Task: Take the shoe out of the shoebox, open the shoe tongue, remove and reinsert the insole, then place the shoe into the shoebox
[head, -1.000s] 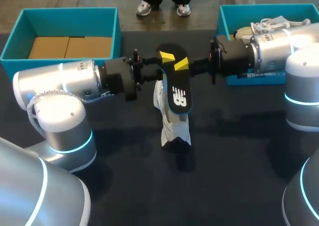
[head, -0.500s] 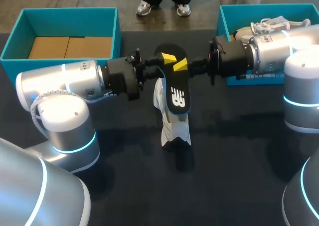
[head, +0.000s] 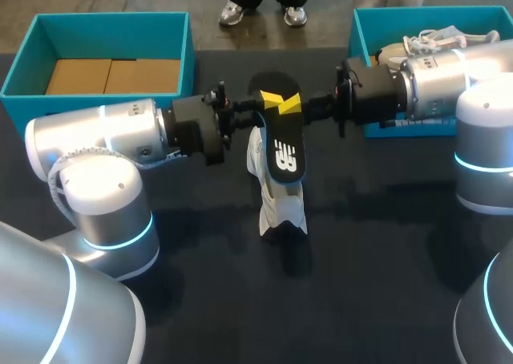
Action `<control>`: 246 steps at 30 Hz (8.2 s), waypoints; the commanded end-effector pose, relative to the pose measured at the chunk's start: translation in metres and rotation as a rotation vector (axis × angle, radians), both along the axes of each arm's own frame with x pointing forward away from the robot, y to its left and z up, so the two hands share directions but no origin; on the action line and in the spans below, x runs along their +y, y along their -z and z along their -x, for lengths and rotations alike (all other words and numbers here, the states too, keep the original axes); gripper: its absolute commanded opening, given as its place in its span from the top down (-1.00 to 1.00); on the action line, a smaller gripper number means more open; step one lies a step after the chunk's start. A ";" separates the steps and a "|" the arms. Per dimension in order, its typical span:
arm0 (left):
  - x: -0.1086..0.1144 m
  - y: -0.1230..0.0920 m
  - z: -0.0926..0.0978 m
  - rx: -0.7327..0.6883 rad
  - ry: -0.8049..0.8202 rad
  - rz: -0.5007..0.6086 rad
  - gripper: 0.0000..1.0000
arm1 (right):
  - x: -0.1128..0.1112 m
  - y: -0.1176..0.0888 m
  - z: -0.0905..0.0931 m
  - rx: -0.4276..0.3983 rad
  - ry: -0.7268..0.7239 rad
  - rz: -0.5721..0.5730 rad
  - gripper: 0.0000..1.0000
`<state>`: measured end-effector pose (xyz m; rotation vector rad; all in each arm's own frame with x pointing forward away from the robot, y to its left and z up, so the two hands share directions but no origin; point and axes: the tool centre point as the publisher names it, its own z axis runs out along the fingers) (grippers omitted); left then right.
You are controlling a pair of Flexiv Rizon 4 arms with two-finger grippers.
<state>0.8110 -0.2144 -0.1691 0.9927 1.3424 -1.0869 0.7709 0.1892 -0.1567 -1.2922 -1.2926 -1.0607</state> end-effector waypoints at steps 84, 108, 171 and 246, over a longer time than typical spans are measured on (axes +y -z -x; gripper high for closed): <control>0.025 0.013 0.031 0.327 0.130 -0.116 1.00 | -0.068 0.019 0.002 0.059 0.112 0.101 -1.00; 0.025 0.013 0.031 0.327 0.130 -0.116 1.00 | -0.068 0.019 0.002 0.059 0.112 0.101 -1.00; 0.030 0.054 0.064 0.873 0.304 0.184 1.00 | -0.051 0.089 0.060 0.264 0.272 0.204 -1.00; 0.020 0.062 0.067 0.921 0.307 0.203 1.00 | -0.080 0.136 0.050 -0.296 0.049 0.452 -1.00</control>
